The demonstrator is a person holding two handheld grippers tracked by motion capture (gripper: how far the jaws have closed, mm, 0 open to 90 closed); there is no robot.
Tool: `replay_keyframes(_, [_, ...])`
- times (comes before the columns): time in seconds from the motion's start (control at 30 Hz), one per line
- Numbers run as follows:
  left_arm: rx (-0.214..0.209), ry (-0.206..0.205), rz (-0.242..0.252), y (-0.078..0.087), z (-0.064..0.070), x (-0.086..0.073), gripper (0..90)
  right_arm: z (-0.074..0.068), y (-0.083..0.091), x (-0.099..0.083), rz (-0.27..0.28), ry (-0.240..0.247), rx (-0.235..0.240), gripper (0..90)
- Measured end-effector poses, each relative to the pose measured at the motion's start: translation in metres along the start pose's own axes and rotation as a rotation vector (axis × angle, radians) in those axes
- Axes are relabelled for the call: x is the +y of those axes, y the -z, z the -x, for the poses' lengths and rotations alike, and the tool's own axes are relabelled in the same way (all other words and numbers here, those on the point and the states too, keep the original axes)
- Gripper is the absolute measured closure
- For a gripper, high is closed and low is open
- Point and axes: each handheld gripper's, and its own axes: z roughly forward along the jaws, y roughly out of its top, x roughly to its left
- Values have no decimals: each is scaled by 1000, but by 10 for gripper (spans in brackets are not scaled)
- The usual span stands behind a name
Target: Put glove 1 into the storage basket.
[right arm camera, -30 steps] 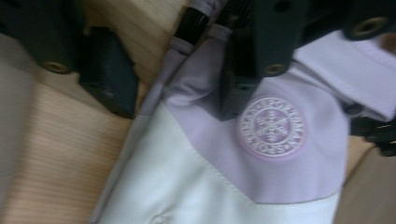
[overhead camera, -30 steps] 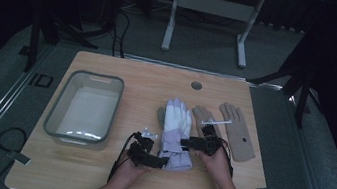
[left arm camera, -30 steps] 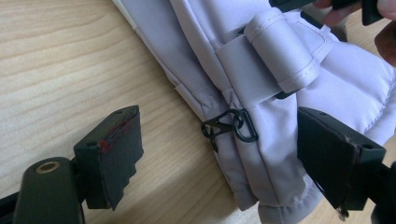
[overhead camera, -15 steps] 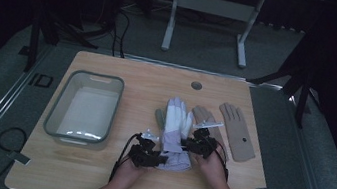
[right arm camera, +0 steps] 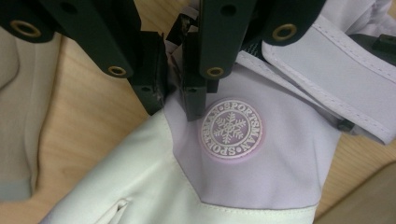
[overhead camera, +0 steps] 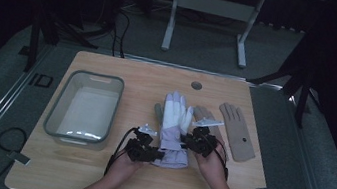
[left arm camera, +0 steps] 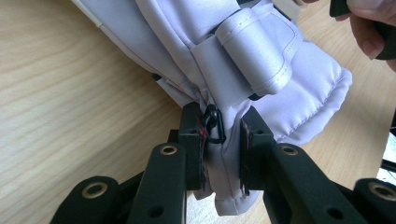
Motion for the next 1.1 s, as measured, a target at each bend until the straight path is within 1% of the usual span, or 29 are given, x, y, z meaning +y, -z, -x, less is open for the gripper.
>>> replay_keyframes(0.03, [-3, -10, -5, 3, -1, 1, 754, -2, 1, 2, 3, 12, -5, 813])
replay_keyframes(0.17, [-8, -14, 4, 14, -4, 6, 755, -9, 7, 10, 29, 34, -13, 813])
replay_keyframes(0.33, [0, -47, 1, 29, -6, 14, 759, -16, 12, 21, 58, 52, -16, 813])
replay_keyframes(0.57, [18, -79, 3, 46, -11, 24, 759, -23, 15, 36, 92, 42, -3, 813])
replay_keyframes(0.73, [32, -97, 5, 63, -17, 32, 758, -28, 16, 51, 115, 28, 12, 813])
replay_keyframes(0.9, [54, -102, 3, 79, -25, 38, 757, -37, 14, 69, 120, 43, 12, 813])
replay_keyframes(1.1, [67, -92, 14, 95, -36, 37, 757, -50, 9, 86, 126, 72, 13, 812])
